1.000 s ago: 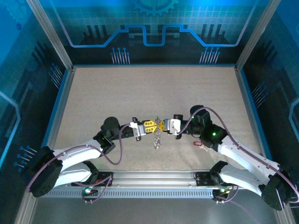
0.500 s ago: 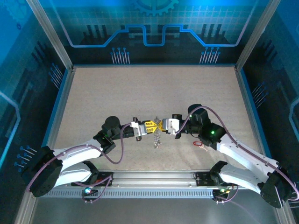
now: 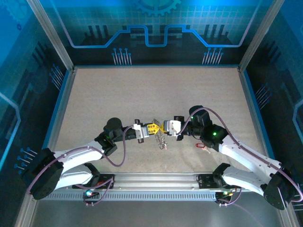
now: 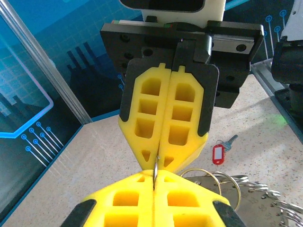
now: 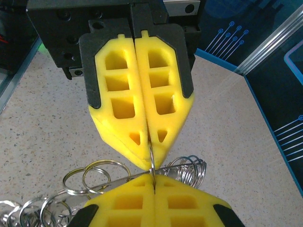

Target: Put the keys on the keyring

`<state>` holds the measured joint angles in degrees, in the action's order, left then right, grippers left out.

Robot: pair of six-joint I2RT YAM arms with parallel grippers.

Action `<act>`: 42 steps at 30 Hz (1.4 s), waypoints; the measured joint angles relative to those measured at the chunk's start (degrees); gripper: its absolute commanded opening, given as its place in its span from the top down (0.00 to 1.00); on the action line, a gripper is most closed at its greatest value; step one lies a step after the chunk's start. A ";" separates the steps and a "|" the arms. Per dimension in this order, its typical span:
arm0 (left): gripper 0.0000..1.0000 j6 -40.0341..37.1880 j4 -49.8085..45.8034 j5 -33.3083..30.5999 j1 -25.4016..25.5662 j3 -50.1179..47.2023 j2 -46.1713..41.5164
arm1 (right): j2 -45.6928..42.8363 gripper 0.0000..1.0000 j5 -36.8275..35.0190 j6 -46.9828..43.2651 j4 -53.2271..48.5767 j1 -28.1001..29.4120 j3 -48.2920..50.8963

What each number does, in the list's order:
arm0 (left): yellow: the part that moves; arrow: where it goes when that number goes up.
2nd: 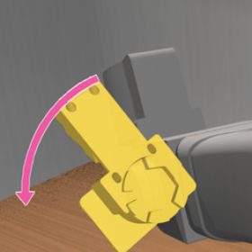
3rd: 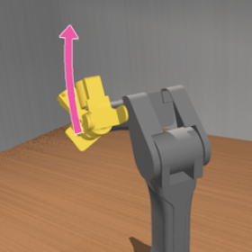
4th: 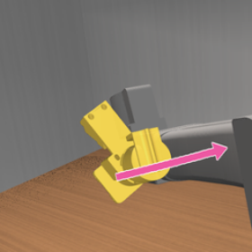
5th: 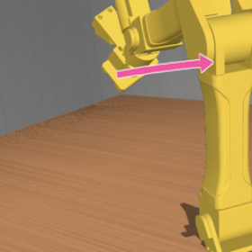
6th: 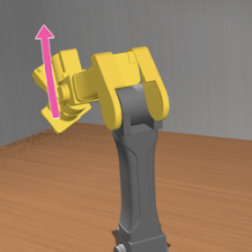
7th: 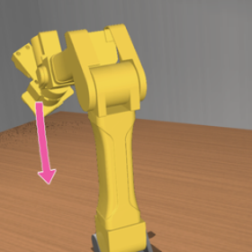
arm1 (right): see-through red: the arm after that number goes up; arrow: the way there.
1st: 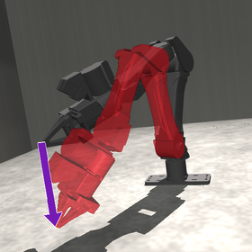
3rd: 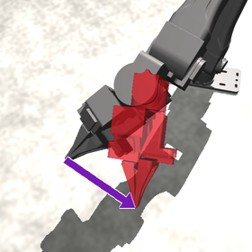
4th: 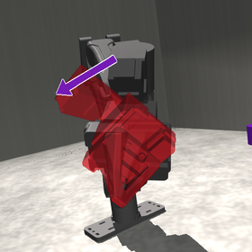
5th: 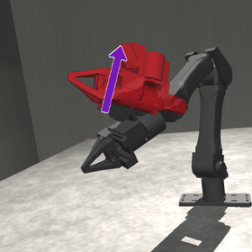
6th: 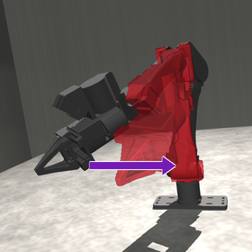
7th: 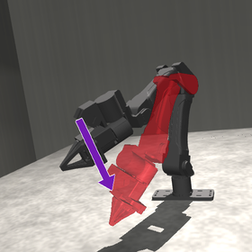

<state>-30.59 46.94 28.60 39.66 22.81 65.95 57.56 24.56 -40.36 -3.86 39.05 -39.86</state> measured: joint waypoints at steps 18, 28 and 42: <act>1.00 3.54 0.83 -6.34 0.09 -1.01 -0.87 | -7.39 0.48 -24.70 44.33 -2.91 -10.47 0.96; 1.00 6.32 1.77 -8.24 0.11 -1.77 -0.46 | -2.93 0.51 -29.35 72.67 -23.98 -22.34 0.02; 1.00 7.80 1.70 -10.80 0.09 -1.77 0.42 | 7.98 0.68 -21.09 78.14 -35.67 -34.49 6.99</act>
<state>-22.79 48.64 17.80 39.75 21.04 66.37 65.54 3.46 37.78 -39.53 4.56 -32.86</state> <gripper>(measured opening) 0.052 0.250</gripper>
